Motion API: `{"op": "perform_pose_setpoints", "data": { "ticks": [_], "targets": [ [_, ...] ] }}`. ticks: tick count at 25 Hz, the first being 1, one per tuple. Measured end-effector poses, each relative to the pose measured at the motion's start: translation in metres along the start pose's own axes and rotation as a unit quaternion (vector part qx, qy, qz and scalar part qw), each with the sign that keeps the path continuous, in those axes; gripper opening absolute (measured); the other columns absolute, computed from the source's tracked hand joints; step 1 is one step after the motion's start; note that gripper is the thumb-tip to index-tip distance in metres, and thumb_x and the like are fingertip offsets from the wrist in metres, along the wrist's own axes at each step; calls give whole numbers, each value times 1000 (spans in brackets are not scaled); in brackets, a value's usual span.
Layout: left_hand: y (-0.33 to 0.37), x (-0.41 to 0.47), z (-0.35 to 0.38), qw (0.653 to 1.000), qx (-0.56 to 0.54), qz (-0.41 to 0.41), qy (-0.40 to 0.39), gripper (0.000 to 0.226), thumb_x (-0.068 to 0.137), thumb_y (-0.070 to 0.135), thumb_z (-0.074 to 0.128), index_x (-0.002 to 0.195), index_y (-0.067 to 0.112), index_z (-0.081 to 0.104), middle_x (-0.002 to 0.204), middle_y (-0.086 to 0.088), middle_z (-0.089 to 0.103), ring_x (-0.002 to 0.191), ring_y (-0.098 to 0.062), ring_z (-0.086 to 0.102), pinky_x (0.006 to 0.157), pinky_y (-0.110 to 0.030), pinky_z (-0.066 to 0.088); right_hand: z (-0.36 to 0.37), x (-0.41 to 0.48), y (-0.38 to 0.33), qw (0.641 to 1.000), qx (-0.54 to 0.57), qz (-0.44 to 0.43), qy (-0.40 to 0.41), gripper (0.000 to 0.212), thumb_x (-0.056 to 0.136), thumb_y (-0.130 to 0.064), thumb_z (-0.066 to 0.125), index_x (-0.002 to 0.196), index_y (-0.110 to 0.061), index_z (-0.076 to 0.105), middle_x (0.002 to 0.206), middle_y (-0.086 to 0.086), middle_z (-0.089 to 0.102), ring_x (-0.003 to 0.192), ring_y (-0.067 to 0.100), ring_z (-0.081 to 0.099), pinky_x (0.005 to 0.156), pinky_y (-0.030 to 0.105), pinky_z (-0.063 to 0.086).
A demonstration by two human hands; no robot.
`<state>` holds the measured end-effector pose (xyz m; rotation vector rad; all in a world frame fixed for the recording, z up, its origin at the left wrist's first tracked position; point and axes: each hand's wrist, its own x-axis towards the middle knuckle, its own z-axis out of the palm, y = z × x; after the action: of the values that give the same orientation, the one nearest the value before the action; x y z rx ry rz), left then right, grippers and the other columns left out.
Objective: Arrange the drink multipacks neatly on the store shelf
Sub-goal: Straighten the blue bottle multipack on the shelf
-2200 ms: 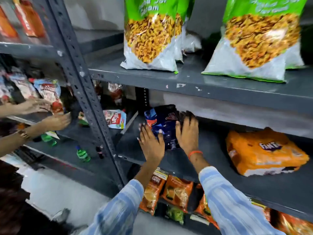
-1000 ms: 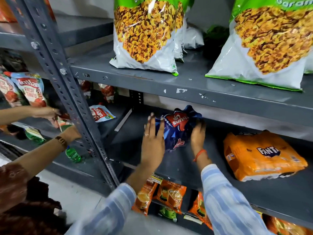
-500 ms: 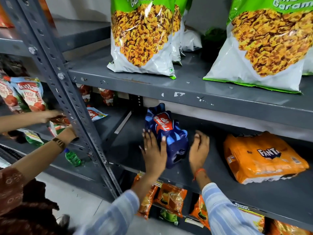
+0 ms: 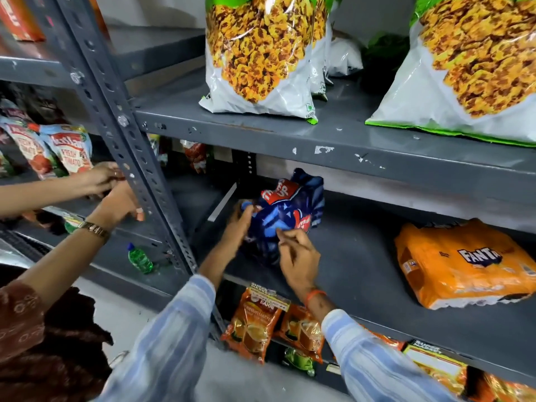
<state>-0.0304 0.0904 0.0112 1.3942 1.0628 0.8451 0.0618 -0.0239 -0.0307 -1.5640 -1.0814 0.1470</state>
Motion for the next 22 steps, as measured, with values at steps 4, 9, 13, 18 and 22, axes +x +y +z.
{"op": "perform_pose_setpoints", "data": {
  "ticks": [4, 9, 13, 18, 22],
  "targets": [
    [12, 16, -16, 995, 64, -20, 72, 43, 81, 49, 48, 115, 23, 55, 123, -13, 61, 115, -29, 56, 100, -39, 45, 6, 10, -9, 981, -30, -158, -106, 33, 81, -18, 52, 108, -9, 69, 103, 9, 67, 96, 12, 59, 85, 24, 52],
    [-11, -41, 2, 976, 95, 131, 148, 44, 88, 23, 61, 125, 2, 53, 125, -11, 61, 114, -19, 56, 95, -18, 44, -27, 66, 17, 986, -17, 129, 103, 55, 86, -36, 43, 128, -1, 48, 133, 30, 44, 123, 36, 44, 106, 37, 32],
    [-16, -33, -6, 980, 115, 108, 123, 49, 87, 23, 62, 131, 5, 49, 131, -17, 58, 122, -27, 54, 104, -40, 44, -23, 64, 37, 971, 35, 233, 23, 58, 90, -51, 41, 134, -13, 44, 140, 16, 51, 128, 33, 48, 109, 41, 38],
    [-32, -30, -47, 973, 151, 117, 126, 50, 84, 40, 61, 122, 7, 58, 117, -18, 67, 103, -24, 64, 90, -43, 54, -30, 11, 24, 984, -113, 104, 92, 56, 80, -62, 42, 101, -14, 60, 99, 10, 70, 86, 27, 66, 73, 31, 50],
    [-44, -35, -65, 977, 116, 98, 153, 44, 89, 23, 59, 126, 1, 52, 126, -20, 60, 112, -21, 57, 87, -20, 47, -24, -21, 12, 988, -123, 64, 63, 51, 76, -61, 52, 91, -14, 61, 88, 4, 68, 74, 19, 64, 65, 31, 53]
  ]
}}
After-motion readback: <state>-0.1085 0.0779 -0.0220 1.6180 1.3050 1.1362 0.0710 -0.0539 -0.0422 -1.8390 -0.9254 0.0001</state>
